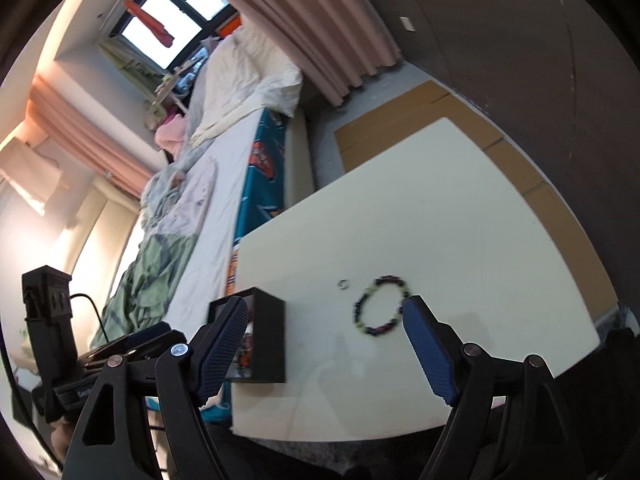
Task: Organize jewelry
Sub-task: 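Grasp the small black ring with the left gripper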
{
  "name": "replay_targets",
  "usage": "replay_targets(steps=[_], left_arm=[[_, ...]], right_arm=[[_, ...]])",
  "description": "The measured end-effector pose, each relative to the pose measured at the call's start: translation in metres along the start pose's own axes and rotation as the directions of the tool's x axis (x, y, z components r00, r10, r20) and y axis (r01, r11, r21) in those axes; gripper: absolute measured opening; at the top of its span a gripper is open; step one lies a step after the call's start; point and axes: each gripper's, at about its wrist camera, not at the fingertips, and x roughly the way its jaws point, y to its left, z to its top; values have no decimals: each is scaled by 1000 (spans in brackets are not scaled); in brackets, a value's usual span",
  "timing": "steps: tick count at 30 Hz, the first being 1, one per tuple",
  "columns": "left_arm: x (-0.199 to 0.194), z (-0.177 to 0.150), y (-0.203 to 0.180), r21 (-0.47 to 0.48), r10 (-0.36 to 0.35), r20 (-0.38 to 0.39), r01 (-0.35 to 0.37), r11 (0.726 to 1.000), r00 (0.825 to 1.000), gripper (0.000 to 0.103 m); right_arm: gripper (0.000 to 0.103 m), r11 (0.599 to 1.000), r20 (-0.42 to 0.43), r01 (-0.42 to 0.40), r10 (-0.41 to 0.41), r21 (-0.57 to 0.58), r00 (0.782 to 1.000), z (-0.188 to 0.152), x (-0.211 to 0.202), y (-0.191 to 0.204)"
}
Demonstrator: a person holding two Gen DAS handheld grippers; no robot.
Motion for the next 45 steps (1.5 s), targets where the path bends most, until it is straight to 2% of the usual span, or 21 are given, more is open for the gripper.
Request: replay_targets(steps=[9,11,14,18,20,25,29,40,45], left_arm=[[35,16,-37,40,-16,-67,19,999,998,76],[42,20,-43,53,-8,-83,12,999,996,66],[56,27,-51,63,0,-122,7,998,992,57],[75,33,-63,92,21,-167,-5,996,986,50],[86,36,-68,115,41,-190,-19,993,981,44],[119,41,-74,133,80,-241,-48,990,967,35],[139,45,-79,134,83,-263,-49,990,961,34],[180,53,-84,169,154,-293,-107,980,944,32],[194,53,-78,159,169,-307,-125,979,937,26]], right_arm=[[80,997,-71,66,-63,44,995,3,14,-30],[80,996,-66,69,-66,52,996,3,12,-33],[80,996,-60,69,-65,63,996,5,9,-40],[80,992,-56,92,-87,89,995,7,7,-50],[80,990,-51,80,-75,117,996,9,4,-58],[80,984,-34,83,-78,158,996,14,0,-74],[80,982,-52,96,-89,162,995,19,6,-81],[80,977,-56,126,-118,175,991,21,1,-98],[80,976,-69,151,-142,156,987,20,6,-94]])
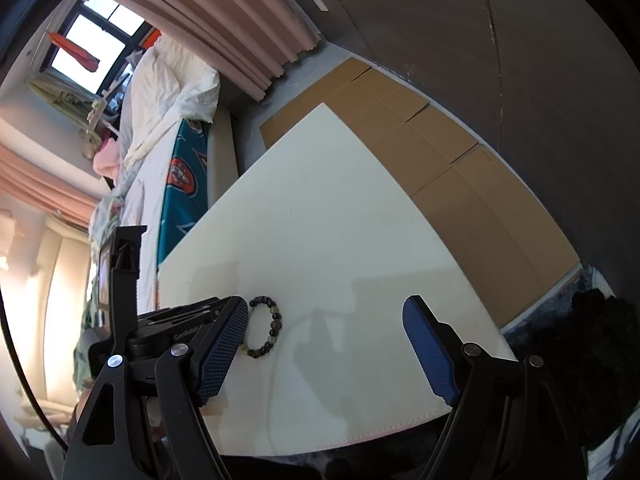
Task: Organize jewelry
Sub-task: 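Grasp the small black ring with the left gripper, then drop the ring into the box with left gripper while right grasps the dark-green bead bracelet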
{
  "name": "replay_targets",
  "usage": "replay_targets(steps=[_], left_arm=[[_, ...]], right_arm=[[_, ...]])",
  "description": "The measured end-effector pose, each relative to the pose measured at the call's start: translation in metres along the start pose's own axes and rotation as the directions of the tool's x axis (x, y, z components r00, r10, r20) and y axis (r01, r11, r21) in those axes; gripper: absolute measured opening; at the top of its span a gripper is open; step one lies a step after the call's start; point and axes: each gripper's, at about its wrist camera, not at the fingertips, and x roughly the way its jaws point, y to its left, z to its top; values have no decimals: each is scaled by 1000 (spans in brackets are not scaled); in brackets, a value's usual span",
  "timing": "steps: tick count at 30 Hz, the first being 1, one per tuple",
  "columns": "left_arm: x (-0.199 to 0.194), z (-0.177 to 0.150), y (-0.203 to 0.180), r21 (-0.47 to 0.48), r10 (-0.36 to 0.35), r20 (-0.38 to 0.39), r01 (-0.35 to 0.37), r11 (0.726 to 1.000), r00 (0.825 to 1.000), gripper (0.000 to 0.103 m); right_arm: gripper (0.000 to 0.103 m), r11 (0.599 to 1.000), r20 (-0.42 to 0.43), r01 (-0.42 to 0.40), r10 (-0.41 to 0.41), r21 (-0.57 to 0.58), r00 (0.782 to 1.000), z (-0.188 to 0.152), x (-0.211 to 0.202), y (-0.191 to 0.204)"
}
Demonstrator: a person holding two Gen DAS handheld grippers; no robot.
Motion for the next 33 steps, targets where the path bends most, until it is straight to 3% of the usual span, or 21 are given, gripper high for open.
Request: replay_targets(steps=[4,9,15,20,25,29,33], left_arm=[[0,-2,-1,-1,0,9,0,1000,1000,13],[-9,-7,4,-26,-29,29,30,999,999,13],[-36,-15,11,-21,-54,81,56,998,995,13],[-56,-22,16,-11,-67,118,69,998,991,13],[-68,-29,34,-21,-83,146,87,996,986,13],[-80,-35,51,-35,-91,171,98,995,981,13],[-93,-42,65,-48,-96,194,107,993,976,13]], right_arm=[[80,999,-18,21,-21,-28,1000,0,8,5],[79,997,-47,32,-35,-70,998,-2,23,20],[60,991,-103,52,-64,-122,993,-6,45,36],[36,988,-146,66,-86,-139,985,-15,62,48],[30,984,-172,69,-97,-164,980,-19,75,58],[22,980,-186,98,-129,-172,974,-21,87,65],[21,967,-178,159,-195,-199,964,-23,97,73]])
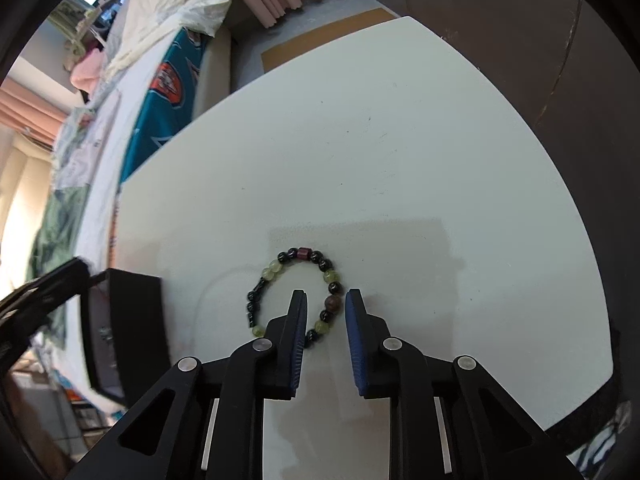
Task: Organize jewelry
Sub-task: 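Drop the ring into the box with left gripper while right grasps the dark-green bead bracelet, then lower the dark-green bead bracelet into the box and open the right gripper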
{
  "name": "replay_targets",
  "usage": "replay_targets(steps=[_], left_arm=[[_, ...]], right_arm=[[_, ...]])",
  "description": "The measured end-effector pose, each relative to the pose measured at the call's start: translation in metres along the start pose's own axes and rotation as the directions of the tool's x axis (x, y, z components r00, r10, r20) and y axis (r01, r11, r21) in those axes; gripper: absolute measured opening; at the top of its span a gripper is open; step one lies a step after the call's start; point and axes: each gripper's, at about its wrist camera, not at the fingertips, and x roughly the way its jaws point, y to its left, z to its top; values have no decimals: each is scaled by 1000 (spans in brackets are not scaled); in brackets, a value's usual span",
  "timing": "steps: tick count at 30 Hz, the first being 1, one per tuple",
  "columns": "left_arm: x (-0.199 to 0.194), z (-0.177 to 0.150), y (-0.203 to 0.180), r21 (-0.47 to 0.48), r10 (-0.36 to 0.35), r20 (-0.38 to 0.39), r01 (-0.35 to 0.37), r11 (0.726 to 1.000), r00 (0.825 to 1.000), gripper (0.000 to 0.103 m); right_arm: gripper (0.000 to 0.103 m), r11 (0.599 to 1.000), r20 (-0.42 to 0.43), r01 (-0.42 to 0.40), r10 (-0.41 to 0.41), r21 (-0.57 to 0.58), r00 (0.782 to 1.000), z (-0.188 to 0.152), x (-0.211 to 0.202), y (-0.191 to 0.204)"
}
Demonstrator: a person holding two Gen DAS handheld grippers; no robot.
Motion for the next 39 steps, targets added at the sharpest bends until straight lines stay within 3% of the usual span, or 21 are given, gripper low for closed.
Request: replay_targets(steps=[4,8,11,14,21,22,25,26,33,39], left_arm=[[-16,-6,13,-9,-1,17,1,1000,1000,13],[-27,-14,25,-17,6,26,-5,1000,1000,13],[-35,-22,34,-22,9,28,-9,1000,1000,13],[-41,-29,41,-19,13,26,-13,1000,1000,13],[-47,-41,48,-32,-36,13,36,999,999,14],[-48,-42,50,-40,-36,11,36,999,999,20],[-57,-47,56,-62,-41,35,43,997,999,66],[-63,-48,58,-66,-40,54,44,997,998,72],[-98,-66,74,-92,-27,127,39,995,992,72],[-118,-88,95,-135,-4,156,26,991,988,72]], right_arm=[[13,997,-10,70,-71,-42,997,1,9,14],[12,988,10,121,-121,-95,993,0,9,26],[12,989,55,94,-88,-113,995,-3,-6,32],[12,995,85,-2,11,-100,996,-8,-27,31],[12,985,164,-134,150,-104,975,-23,-69,35],[12,984,174,-142,159,-107,972,-26,-75,38],[12,979,198,-168,189,-118,962,-32,-87,48],[12,977,206,-174,196,-122,959,-33,-91,51],[12,943,234,-264,309,-205,922,-40,-112,96],[12,881,209,-355,428,-312,879,-47,-121,156]])
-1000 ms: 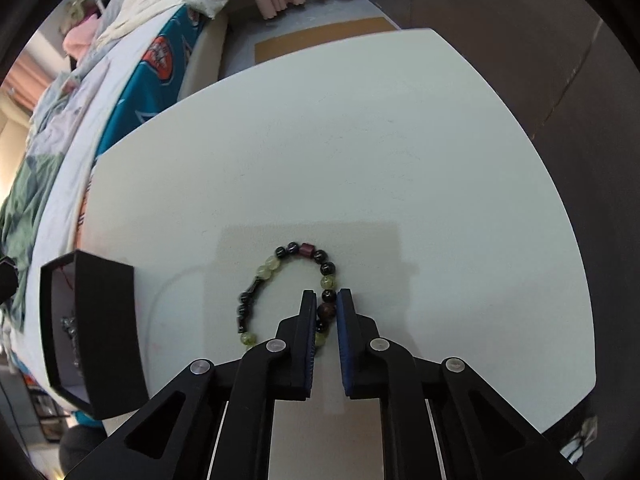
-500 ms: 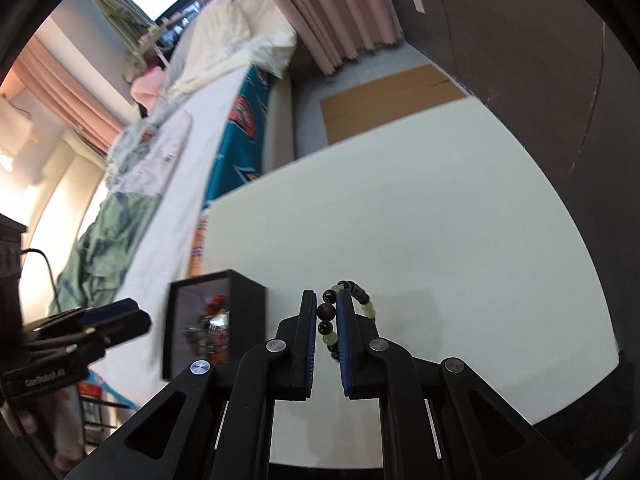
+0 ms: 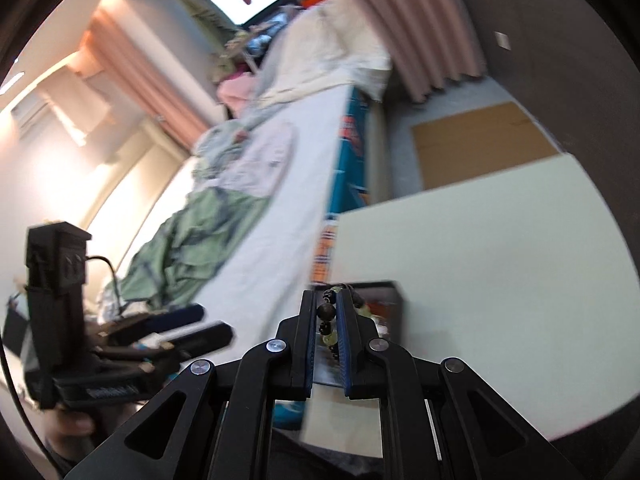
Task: Organize jewelry
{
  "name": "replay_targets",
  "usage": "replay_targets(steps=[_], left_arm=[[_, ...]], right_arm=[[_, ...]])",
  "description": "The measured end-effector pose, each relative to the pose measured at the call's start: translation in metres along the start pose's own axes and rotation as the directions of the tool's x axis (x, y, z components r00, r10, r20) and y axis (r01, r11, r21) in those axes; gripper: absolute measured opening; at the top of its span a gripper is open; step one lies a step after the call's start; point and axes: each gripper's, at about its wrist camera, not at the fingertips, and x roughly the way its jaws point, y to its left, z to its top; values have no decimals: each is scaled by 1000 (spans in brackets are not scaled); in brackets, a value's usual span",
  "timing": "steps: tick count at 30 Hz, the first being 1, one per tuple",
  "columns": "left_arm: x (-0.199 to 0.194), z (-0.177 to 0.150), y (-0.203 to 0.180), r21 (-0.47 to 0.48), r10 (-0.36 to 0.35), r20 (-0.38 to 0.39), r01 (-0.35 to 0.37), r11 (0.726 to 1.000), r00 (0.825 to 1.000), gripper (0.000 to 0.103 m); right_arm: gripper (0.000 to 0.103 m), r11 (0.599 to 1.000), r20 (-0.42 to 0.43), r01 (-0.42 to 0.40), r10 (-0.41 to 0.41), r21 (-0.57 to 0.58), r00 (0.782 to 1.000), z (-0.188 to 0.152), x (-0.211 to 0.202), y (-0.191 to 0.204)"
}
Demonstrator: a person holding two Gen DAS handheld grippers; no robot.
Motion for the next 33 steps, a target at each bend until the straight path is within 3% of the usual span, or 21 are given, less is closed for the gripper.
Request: replay_targets(steps=[3,5,6,12,15,21,24,28,33], left_arm=[[-11,-7,12,-26,11,14,-11,1000,1000,72],[-19,-12,21,-48,18,24,-17,999,1000,72],[-23,-14,24,-55,19,31,-18,998,999,72],[-45,-23,36,-103,9,110,3,995,994,74],[-53,-28,36,-117,1,147,16,993,989,79],[-65,-36,22,-114,1,208,23,993,978,83],[-71,-40,12,-105,2,235,24,994,972,85],[-83,-48,-5,-86,9,280,15,996,960,90],[-104,-61,-29,-68,10,360,16,998,933,97]], right_arm=[[19,999,-35,18,-20,-38,999,-1,15,16],[50,998,-77,56,-58,-28,995,-6,22,13],[53,997,-70,75,-75,-15,995,-9,21,10],[54,996,-59,87,-85,29,995,-18,-1,-5],[64,994,-37,108,-108,22,993,-22,-16,-8],[68,992,6,123,-123,-5,992,-26,-54,-9],[75,989,33,146,-145,-35,989,-30,-74,-8],[78,986,65,154,-151,-59,986,-36,-100,-9],[90,975,131,213,-203,-65,970,-47,-138,-13]])
